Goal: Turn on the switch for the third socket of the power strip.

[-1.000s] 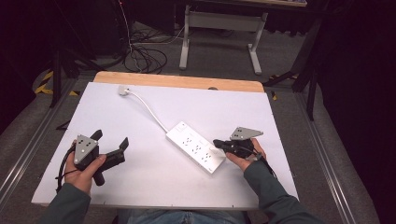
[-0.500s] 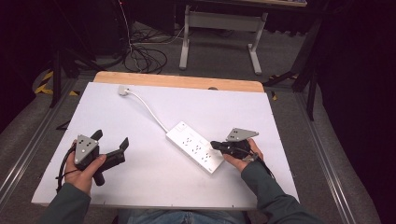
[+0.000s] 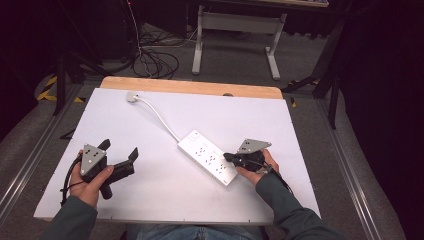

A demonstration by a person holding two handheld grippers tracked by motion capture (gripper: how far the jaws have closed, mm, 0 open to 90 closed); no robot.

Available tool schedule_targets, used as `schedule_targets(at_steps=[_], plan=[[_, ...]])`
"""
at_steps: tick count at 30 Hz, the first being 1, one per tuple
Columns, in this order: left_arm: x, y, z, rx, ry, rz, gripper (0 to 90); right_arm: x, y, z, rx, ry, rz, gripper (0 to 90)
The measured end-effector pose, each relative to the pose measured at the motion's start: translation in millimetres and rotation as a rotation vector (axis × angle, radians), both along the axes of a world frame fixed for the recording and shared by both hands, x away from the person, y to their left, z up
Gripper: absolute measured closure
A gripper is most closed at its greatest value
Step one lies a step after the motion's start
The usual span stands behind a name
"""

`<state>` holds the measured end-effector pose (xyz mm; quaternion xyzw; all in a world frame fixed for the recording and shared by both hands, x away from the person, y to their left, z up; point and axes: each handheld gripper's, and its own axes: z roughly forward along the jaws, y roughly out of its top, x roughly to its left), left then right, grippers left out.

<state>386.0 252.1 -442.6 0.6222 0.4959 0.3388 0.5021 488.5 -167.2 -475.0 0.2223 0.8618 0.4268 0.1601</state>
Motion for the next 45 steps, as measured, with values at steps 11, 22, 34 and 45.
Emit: schedule_targets(at_steps=[11,22,34,45], plan=[[0.8,-0.9,-0.6,0.003,0.002,-0.001,6.8,-2.4,2.6,-1.2,-0.027,-0.052,0.017,90.0],[0.8,-1.1,-0.7,0.005,0.009,-0.002,6.7,-5.1,7.3,-4.3,-0.055,-0.099,0.040,90.0],[1.1,-1.4,-0.7,0.008,0.016,-0.004,6.8,-6.0,7.7,-4.3,-0.060,-0.104,0.039,90.0],[2.2,-2.4,-1.2,0.006,0.015,-0.006,6.7,-7.1,8.6,-4.4,-0.081,-0.133,0.051,90.0]])
